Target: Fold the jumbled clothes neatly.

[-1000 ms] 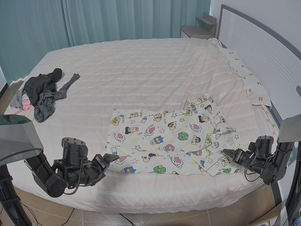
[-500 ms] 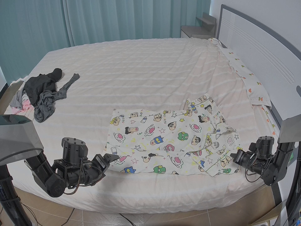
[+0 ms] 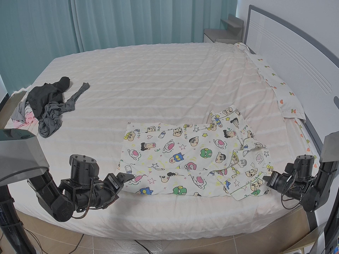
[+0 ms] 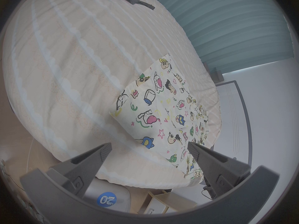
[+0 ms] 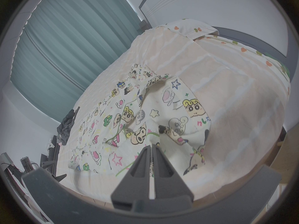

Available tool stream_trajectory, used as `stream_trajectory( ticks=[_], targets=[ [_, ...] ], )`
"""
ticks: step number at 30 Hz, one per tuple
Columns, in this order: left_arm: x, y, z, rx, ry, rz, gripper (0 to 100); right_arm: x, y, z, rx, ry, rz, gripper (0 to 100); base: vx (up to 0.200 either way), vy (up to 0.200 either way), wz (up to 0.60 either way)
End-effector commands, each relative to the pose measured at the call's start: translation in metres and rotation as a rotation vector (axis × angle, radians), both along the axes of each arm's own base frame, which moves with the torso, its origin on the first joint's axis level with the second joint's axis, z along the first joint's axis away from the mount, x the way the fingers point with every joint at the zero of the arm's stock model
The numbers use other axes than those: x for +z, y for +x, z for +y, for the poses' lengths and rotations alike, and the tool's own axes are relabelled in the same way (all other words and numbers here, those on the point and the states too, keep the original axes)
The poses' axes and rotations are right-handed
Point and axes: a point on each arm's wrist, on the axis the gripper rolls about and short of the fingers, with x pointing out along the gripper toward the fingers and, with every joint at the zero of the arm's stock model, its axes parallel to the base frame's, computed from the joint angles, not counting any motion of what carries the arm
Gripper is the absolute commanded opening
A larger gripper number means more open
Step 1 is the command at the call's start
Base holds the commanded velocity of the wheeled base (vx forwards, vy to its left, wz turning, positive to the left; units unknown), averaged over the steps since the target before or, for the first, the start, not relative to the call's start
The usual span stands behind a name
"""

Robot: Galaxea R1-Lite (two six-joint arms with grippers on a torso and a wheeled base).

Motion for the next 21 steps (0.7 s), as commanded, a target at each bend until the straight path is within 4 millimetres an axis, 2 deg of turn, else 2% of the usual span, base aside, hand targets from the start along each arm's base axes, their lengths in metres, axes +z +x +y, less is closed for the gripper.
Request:
stream_trajectory(
  ticks=[1,5,10,14,21],
  targets=[
    [0.0,0.0,0.0,-0.001,0.001,0.0,100,0.002,-0.011,0.001,0.006,0.001,0.019,0,0.0,0.0,0.0],
    [0.001,0.0,0.0,-0.001,0.0,-0.002,100,-0.006,-0.021,0.001,0.005,0.008,0.075,0,0.0,0.0,0.0],
    [0.0,-0.001,0.0,0.0,0.0,0.0,100,-0.02,-0.024,0.001,-0.018,0.012,0.144,0,0.0,0.0,0.0],
    [0.0,-0.001,0.0,-0.001,0.001,0.0,100,-0.024,-0.024,0.001,-0.065,0.043,0.141,0,0.0,0.0,0.0],
    [0.0,-0.001,0.0,0.0,0.0,0.0,100,-0.035,-0.033,0.008,-0.04,0.049,0.153,0,0.0,0.0,0.0]
  ],
)
